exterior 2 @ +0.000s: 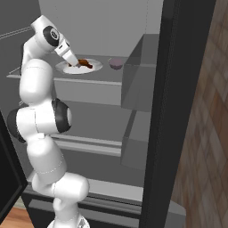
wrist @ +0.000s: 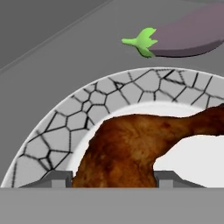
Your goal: Retrieve the chicken drumstick from the fridge and place it on the saucepan with marinade on the stove.
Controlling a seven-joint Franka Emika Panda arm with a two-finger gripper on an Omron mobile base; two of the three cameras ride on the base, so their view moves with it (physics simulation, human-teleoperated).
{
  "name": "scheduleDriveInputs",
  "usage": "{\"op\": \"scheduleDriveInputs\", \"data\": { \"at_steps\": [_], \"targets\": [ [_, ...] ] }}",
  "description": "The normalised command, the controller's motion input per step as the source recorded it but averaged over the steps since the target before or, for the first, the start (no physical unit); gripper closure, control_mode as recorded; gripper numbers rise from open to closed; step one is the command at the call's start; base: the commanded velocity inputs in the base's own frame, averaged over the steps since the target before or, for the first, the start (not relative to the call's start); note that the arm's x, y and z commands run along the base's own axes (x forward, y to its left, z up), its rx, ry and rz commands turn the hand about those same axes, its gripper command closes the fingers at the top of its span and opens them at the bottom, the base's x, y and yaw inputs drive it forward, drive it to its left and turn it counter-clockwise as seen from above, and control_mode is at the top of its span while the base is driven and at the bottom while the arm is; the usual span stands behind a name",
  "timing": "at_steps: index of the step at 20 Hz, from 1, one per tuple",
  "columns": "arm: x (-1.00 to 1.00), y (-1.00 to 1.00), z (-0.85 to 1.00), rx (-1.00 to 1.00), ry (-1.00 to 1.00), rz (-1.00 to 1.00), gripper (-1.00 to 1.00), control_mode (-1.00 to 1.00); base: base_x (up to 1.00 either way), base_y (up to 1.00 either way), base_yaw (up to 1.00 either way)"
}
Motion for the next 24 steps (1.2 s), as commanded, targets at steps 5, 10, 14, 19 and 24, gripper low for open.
{"op": "scheduleDriveInputs", "data": {
  "at_steps": [5, 10, 14, 19, 24],
  "targets": [
    [-0.01, 0.00, 0.00, 0.00, 0.00, 0.00, 1.00, -1.00, 0.00, 0.00, 0.00],
    [-0.13, 0.00, 0.00, 0.00, -0.05, 0.00, 1.00, -1.00, 0.00, 0.00, 0.00],
    [-0.52, -0.10, 0.00, 0.00, -0.15, 0.03, 1.00, -1.00, 0.00, 0.00, 0.00],
    [-0.75, -0.32, 0.00, 0.00, -0.06, 0.10, 1.00, -1.00, 0.00, 0.00, 0.00],
    [-0.97, -0.44, -0.03, 0.00, -0.02, 0.14, 1.00, -1.00, 0.00, 0.00, 0.00]
  ]
}}
